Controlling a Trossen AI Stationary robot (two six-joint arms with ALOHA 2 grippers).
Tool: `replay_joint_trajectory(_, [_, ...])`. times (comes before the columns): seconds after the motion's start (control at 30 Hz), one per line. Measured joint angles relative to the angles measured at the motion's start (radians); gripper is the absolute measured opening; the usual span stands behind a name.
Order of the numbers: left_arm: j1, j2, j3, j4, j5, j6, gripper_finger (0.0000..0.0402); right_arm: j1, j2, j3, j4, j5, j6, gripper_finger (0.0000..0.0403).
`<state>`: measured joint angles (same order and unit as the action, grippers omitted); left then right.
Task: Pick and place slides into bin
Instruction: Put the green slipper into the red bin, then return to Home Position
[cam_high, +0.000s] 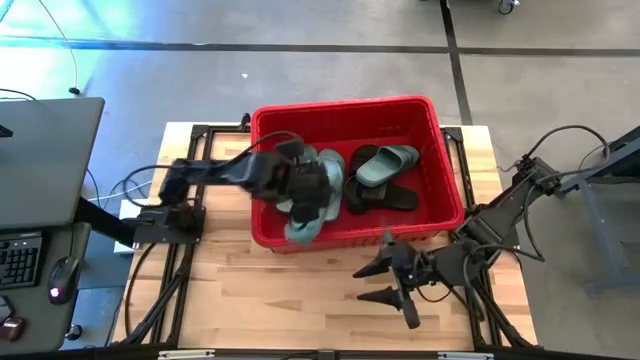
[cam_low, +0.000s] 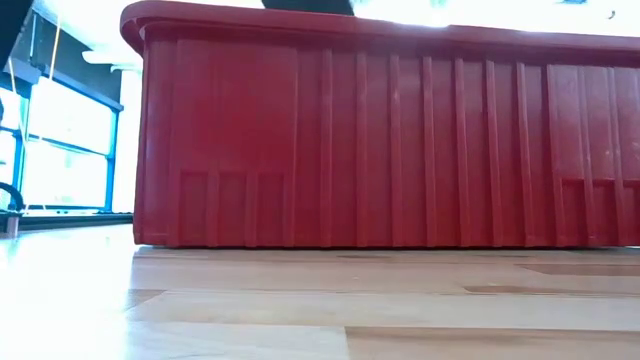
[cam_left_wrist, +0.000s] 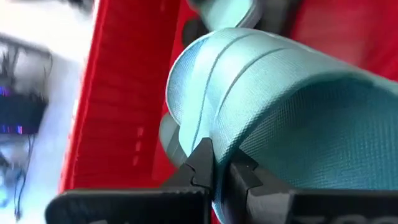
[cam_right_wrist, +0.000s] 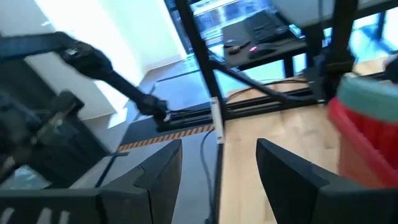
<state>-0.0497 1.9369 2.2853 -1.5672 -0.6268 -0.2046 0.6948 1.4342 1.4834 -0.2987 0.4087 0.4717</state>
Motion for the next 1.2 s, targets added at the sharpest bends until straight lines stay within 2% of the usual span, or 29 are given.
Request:
replay_joint_trajectory(0.13, [0.089, 0.061, -0.053, 0.005, 0.031, 0.025, 0.0000, 0.000, 0.000, 0.000, -0.012, 0.068, -0.001, 0.0194])
replay_joint_trajectory(0.37, [0.130, 0.173, -0.152, 0.061, 0.058, 0.046, 0.0000, 0.000, 0.000, -0.001, -0.050, 0.106, -0.001, 0.0194])
replay_joint_trajectory(0.5, [0.160, 0.205, -0.169, 0.083, 0.179, 0.081, 0.0011, 0.000, 0.000, -0.001, -0.062, 0.107, 0.021, 0.0194])
replay_joint_trajectory(0.57, [0.172, 0.222, -0.169, 0.094, 0.211, 0.121, 0.0025, 0.000, 0.000, -0.001, -0.063, 0.107, 0.025, 0.0194])
replay_joint_trajectory(0.8, [0.221, 0.231, -0.171, 0.144, 0.197, 0.153, 0.0092, 0.000, 0.000, -0.001, -0.064, 0.106, 0.025, 0.0194])
replay_joint_trajectory(1.2, [0.258, 0.230, -0.166, 0.168, 0.327, 0.209, 0.0196, 0.000, 0.000, -0.001, -0.101, 0.105, 0.026, 0.0194])
